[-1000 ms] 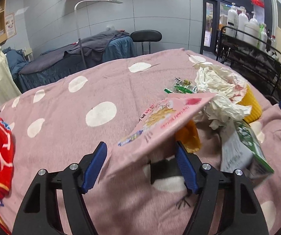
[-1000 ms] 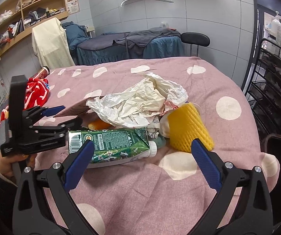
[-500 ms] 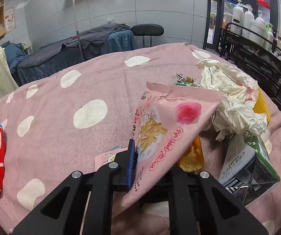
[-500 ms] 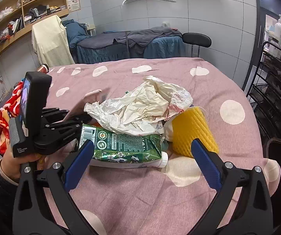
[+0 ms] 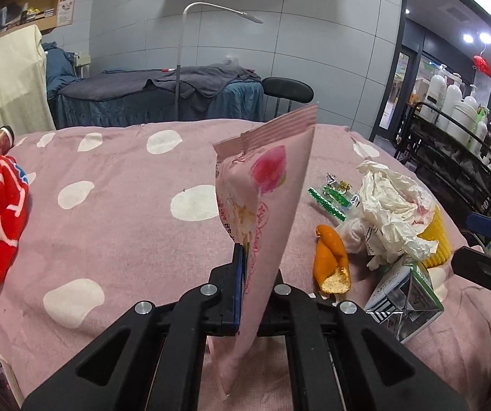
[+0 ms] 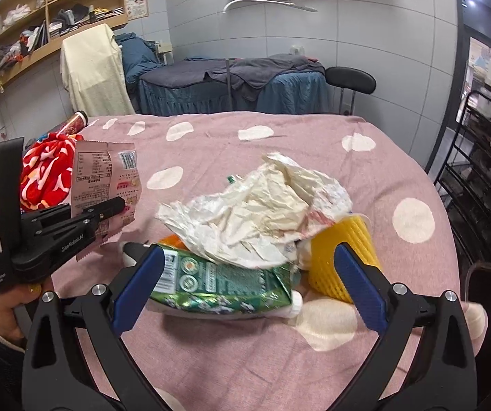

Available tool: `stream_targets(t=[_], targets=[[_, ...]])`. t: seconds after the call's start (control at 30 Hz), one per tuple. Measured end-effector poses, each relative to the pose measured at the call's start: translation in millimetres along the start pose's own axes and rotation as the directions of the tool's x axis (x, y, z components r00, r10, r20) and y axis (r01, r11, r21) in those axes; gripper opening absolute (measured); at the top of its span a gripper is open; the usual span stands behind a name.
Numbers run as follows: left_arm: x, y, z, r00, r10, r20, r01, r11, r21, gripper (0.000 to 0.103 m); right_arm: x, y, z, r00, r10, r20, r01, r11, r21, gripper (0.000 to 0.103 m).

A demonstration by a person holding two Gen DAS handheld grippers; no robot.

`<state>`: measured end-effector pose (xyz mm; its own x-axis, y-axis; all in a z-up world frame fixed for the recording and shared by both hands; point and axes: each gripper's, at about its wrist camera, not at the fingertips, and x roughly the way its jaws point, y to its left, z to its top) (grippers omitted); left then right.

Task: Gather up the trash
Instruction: 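Grasp the pink snack wrapper with left tool while right tool grasps crumpled white paper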

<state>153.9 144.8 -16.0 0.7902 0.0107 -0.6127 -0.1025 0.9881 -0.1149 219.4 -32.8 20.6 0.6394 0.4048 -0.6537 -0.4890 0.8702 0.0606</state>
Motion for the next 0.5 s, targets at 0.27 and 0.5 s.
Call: stream_targets(t=[0.27, 0.5], targets=[[-13, -3, -5, 0.999, 0.011, 0.035, -0.011, 1.000, -0.019, 0.004, 36, 38, 19, 0.998, -0.056, -0.040, 0.053, 0.995, -0.087, 0.097], [-19, -3, -12, 0.999, -0.006, 0.041, 0.007, 0.999, -0.036, 0.004, 54, 25, 22, 0.991, -0.117, -0.063, 0.114, 0.992, -0.050, 0.045]])
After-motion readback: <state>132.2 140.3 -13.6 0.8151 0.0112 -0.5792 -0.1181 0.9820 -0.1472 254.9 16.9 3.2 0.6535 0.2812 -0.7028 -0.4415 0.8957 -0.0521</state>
